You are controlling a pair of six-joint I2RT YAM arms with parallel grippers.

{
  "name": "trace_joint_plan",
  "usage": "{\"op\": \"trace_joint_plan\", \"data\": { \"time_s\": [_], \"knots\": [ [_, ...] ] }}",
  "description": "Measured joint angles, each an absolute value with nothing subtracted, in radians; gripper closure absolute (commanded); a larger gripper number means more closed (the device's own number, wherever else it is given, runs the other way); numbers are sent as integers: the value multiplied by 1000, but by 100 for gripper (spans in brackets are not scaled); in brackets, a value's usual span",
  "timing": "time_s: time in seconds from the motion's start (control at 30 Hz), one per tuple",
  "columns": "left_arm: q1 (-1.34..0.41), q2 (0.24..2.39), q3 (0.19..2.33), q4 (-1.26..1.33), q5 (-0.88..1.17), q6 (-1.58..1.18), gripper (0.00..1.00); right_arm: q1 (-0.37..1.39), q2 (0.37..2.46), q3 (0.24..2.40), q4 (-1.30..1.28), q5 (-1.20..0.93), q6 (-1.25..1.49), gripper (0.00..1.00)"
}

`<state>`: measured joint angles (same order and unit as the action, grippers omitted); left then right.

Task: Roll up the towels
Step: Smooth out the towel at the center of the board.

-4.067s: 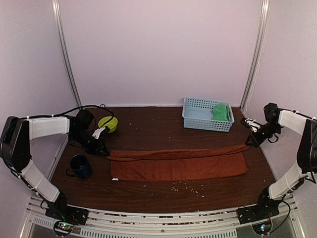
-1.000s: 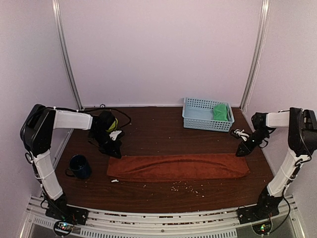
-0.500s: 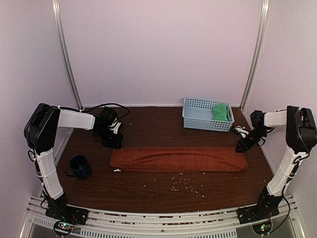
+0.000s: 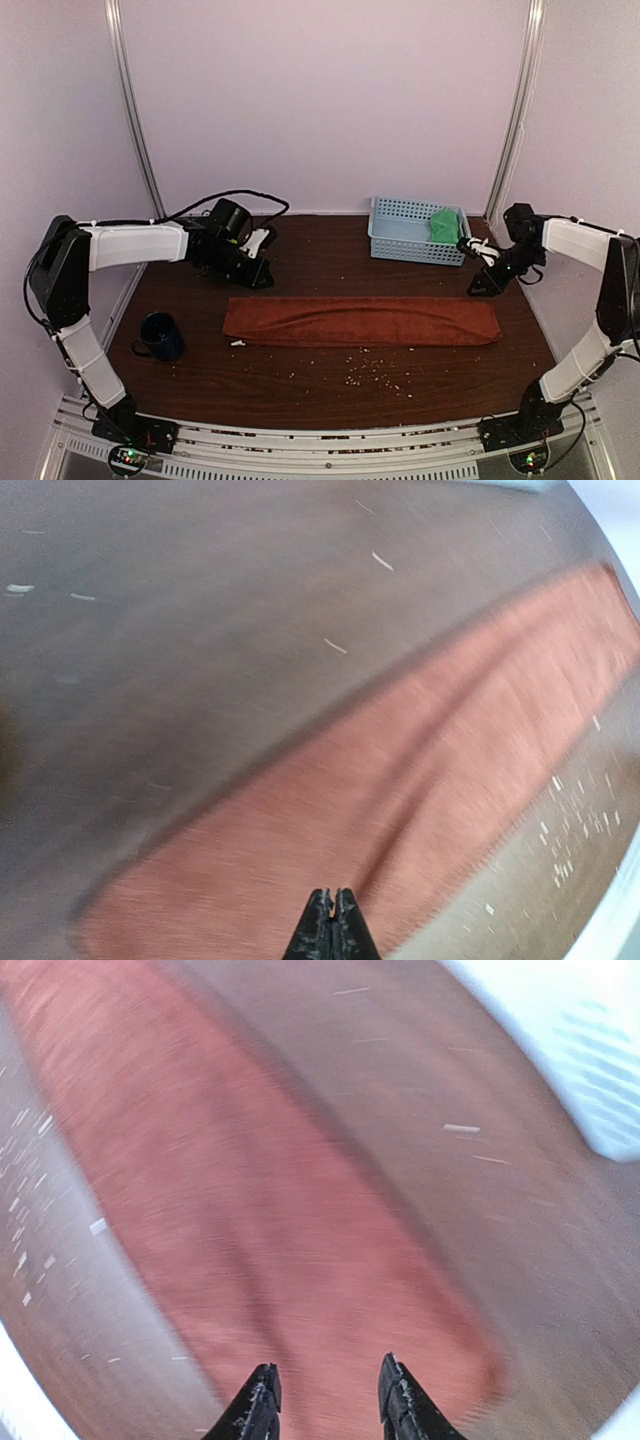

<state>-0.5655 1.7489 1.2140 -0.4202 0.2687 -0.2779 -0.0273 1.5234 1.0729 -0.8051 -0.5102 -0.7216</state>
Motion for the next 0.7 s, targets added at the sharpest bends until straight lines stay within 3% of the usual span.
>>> {"op": "trace_joint_plan", "data": {
  "time_s": [0.23,0.7],
  "knots": [
    [-605,1747,1056,-427,299,-287,99,72,1533,976,-842,-503,-776,68],
    [-598,1640,851,-467,218,-399,99,-38,1551,832,-813,-335,-879,68]
  ]
}}
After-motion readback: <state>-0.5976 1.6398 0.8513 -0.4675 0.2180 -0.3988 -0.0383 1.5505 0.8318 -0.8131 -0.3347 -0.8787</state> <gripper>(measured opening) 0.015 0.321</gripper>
